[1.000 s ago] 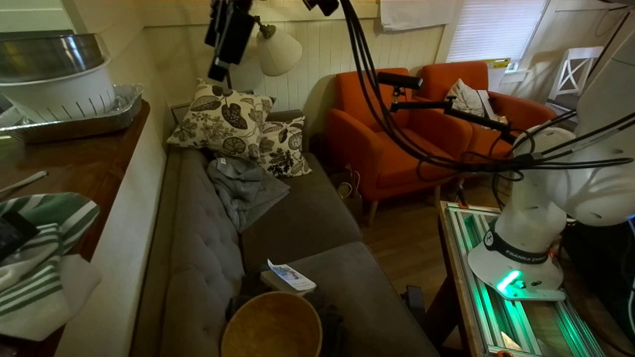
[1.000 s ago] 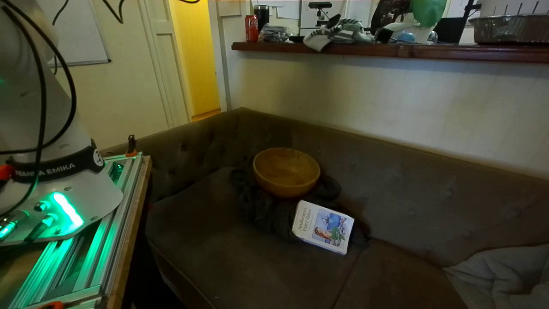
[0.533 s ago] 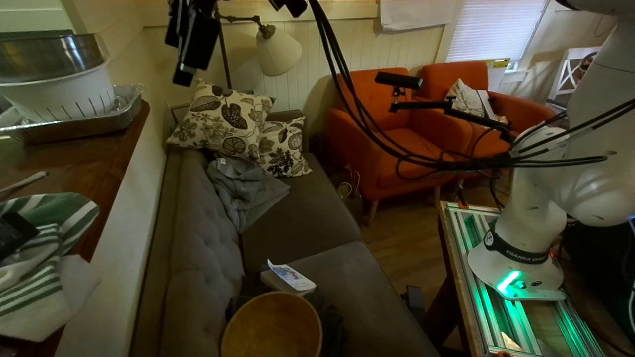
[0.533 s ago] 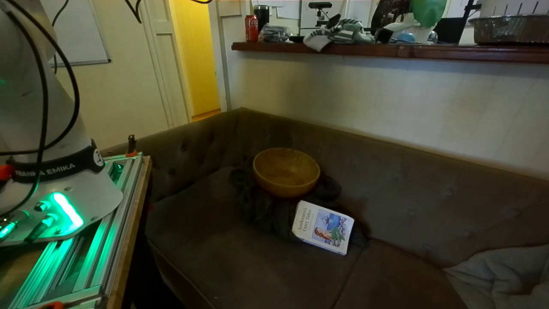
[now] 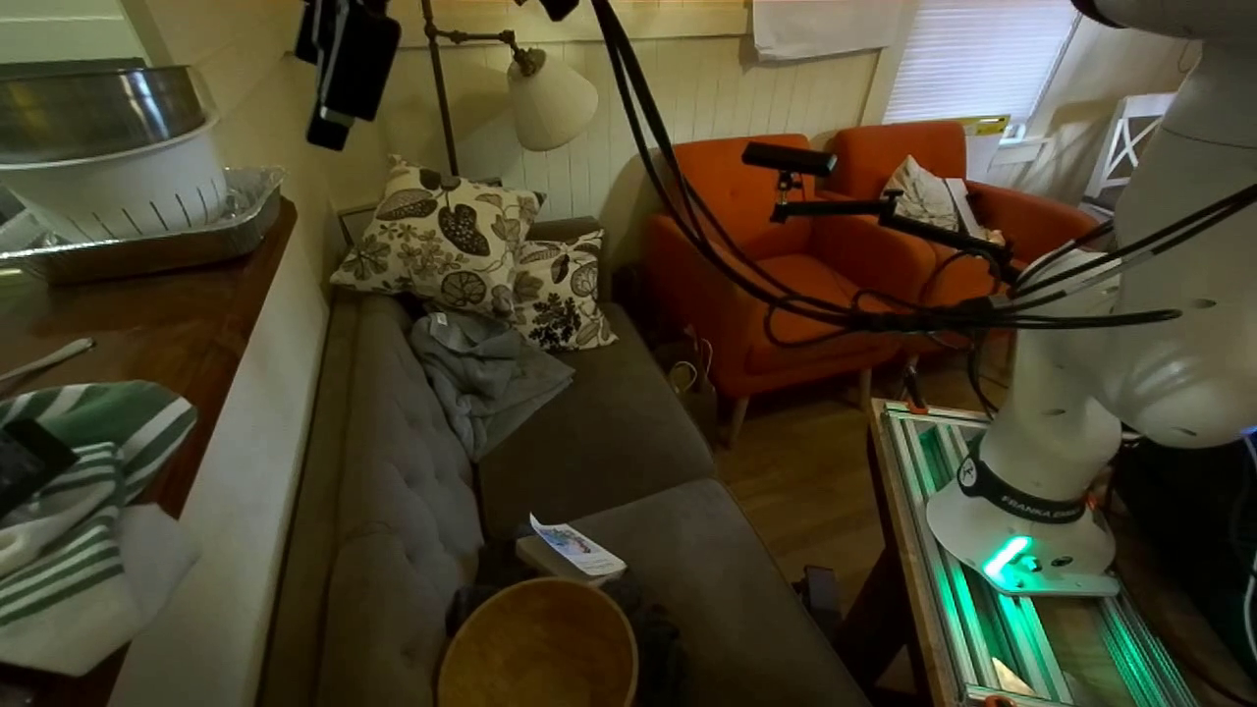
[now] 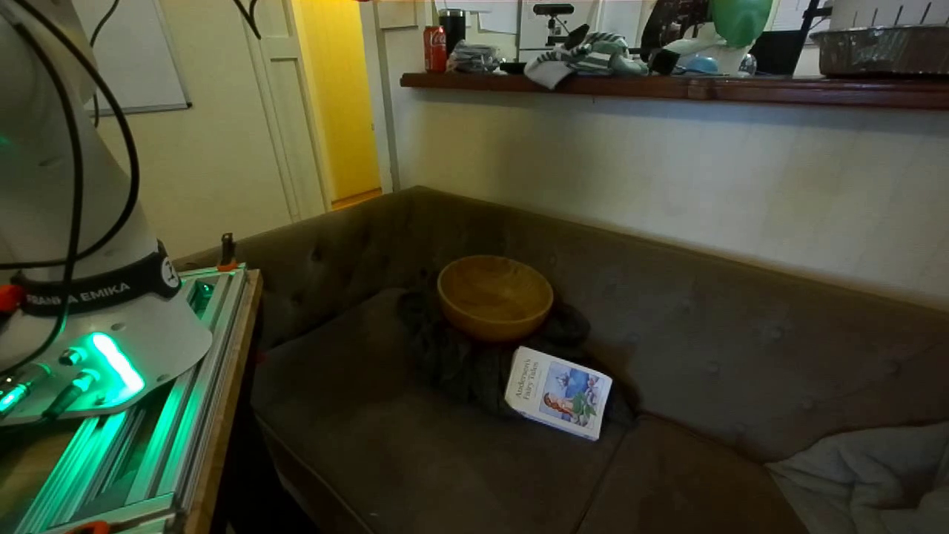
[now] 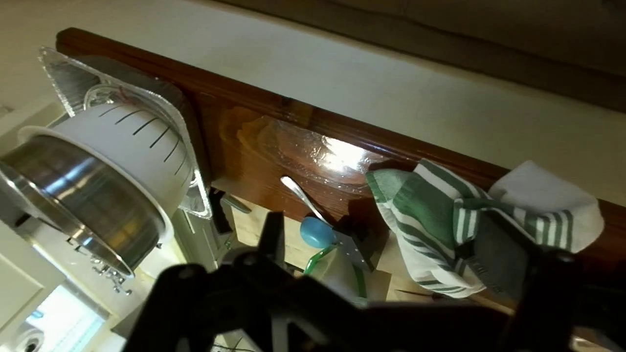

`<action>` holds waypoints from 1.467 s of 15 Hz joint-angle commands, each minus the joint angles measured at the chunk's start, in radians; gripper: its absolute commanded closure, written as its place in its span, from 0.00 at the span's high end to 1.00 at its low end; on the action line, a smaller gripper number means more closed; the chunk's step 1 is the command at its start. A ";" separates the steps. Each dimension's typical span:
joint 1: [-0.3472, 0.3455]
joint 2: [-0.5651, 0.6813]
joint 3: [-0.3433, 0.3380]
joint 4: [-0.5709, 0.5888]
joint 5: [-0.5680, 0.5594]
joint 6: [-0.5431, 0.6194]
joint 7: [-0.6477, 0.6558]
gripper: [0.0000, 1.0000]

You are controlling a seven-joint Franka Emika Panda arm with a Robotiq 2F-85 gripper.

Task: Move the black remote from the counter to the bowl

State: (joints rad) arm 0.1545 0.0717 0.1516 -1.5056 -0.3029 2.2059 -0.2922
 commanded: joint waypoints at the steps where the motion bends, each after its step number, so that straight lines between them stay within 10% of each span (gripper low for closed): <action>1: 0.034 0.161 0.010 0.235 -0.088 -0.089 -0.029 1.00; 13: 0.179 0.562 0.032 0.776 -0.124 -0.358 -0.614 1.00; 14: 0.154 0.471 0.037 0.618 -0.081 -0.316 -0.521 1.00; 22: 0.156 0.576 0.045 0.707 -0.074 -0.272 -0.563 1.00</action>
State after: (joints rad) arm 0.3097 0.5722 0.1885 -0.8673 -0.3847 1.8922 -0.8248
